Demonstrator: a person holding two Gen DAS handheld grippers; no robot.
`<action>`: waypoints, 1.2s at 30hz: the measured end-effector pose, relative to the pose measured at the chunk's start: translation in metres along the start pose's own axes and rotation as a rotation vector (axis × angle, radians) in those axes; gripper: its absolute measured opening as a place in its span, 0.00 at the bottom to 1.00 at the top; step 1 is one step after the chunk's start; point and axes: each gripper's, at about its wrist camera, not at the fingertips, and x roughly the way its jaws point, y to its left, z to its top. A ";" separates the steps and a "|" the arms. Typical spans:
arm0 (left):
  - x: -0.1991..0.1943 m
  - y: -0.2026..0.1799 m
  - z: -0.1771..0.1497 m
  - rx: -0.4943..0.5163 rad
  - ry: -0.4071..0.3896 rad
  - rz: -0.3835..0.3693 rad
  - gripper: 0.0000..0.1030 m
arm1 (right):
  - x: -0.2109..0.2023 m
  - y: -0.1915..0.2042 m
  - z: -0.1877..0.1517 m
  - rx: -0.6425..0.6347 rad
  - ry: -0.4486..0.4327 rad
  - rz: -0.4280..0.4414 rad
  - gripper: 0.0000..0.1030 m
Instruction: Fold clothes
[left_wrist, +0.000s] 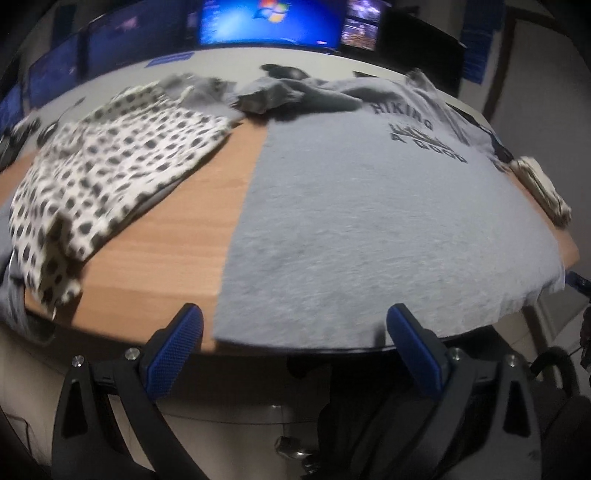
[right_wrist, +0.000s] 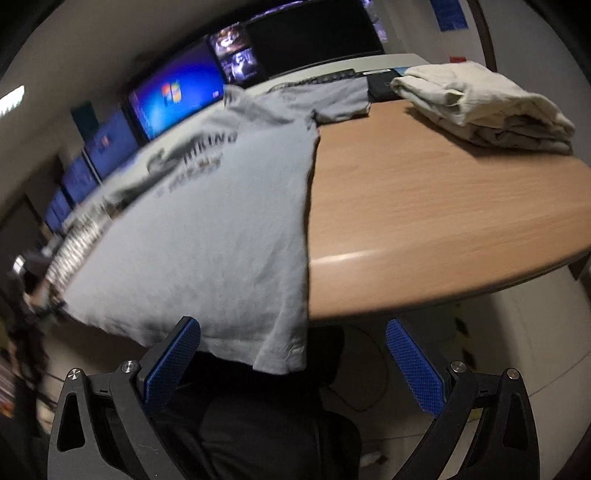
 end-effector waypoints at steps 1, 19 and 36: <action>0.001 -0.007 0.000 0.035 -0.003 0.016 0.92 | 0.004 0.006 -0.002 -0.014 -0.003 -0.017 0.99; -0.005 -0.004 0.003 -0.010 -0.030 -0.116 0.15 | -0.003 0.038 -0.008 -0.090 -0.016 0.068 0.06; 0.002 0.027 0.111 -0.333 -0.125 -0.320 0.12 | 0.004 0.008 0.127 0.078 -0.237 0.254 0.06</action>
